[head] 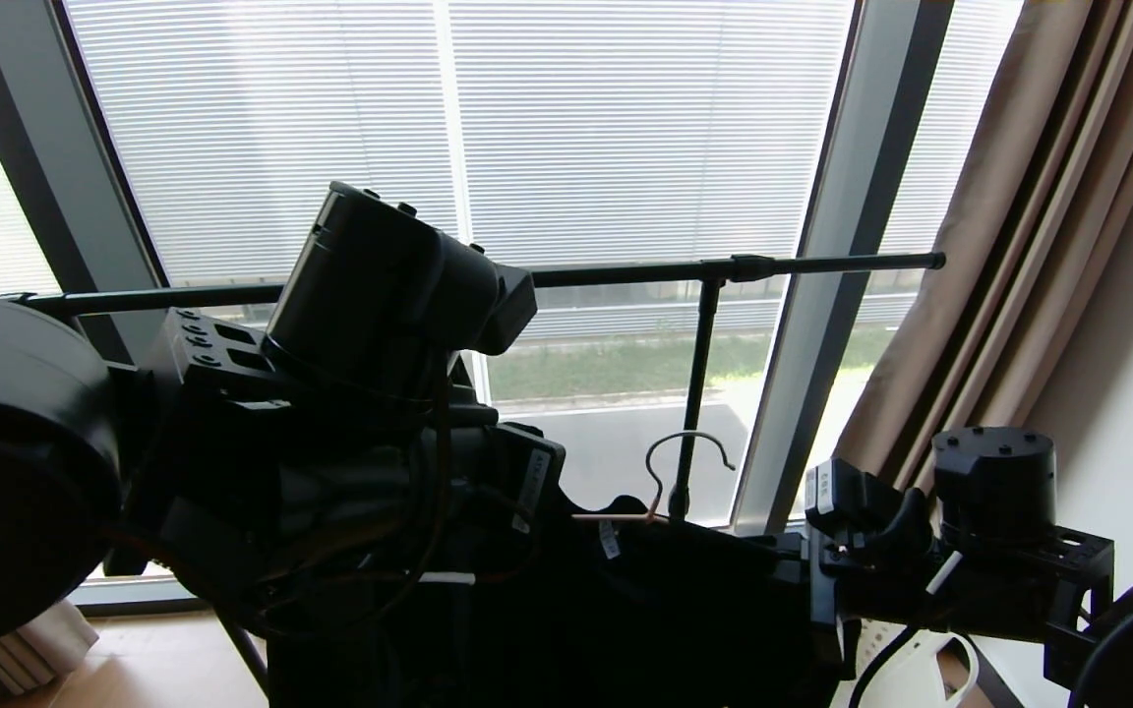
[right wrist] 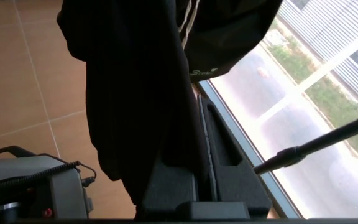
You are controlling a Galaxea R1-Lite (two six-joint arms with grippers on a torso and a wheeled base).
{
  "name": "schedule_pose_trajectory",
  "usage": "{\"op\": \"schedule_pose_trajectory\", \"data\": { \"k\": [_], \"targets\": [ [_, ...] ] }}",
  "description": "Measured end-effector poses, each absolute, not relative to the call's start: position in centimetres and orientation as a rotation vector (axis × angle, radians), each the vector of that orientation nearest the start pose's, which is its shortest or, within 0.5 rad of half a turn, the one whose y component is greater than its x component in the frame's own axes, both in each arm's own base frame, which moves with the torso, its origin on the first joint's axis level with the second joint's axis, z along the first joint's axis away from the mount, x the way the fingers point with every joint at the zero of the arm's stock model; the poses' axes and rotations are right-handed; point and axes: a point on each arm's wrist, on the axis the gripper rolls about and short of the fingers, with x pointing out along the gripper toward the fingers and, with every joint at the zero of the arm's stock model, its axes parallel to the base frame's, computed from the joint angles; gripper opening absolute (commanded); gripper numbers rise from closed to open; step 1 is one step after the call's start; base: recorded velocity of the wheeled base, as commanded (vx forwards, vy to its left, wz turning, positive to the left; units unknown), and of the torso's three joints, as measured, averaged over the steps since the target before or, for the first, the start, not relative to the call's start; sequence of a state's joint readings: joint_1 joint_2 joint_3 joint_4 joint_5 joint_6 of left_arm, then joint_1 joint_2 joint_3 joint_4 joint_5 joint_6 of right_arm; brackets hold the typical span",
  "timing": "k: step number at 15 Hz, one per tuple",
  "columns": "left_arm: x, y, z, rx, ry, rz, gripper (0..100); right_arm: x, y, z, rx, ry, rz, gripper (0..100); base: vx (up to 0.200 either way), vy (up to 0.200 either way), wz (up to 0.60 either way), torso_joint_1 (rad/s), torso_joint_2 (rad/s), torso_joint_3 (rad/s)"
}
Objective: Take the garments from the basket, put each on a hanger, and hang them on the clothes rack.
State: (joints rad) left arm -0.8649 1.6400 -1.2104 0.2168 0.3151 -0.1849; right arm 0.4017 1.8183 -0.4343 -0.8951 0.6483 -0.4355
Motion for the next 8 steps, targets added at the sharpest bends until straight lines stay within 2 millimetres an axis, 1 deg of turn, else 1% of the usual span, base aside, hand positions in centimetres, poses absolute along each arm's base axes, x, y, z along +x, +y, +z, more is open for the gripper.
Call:
{"op": "schedule_pose_trajectory", "data": {
  "k": [5,8],
  "targets": [
    [18.6,-22.6,23.5,0.18,0.598,-0.571,0,24.5,12.7,8.3,-0.263,0.32,1.107,0,0.0,0.0,0.0,0.0,0.0,0.0],
    [18.2,-22.9,23.5,0.18,0.601,-0.599,0,25.0,13.0,8.3,-0.209,0.348,1.097,0,0.0,0.0,0.0,0.0,0.0,0.0]
  ]
}}
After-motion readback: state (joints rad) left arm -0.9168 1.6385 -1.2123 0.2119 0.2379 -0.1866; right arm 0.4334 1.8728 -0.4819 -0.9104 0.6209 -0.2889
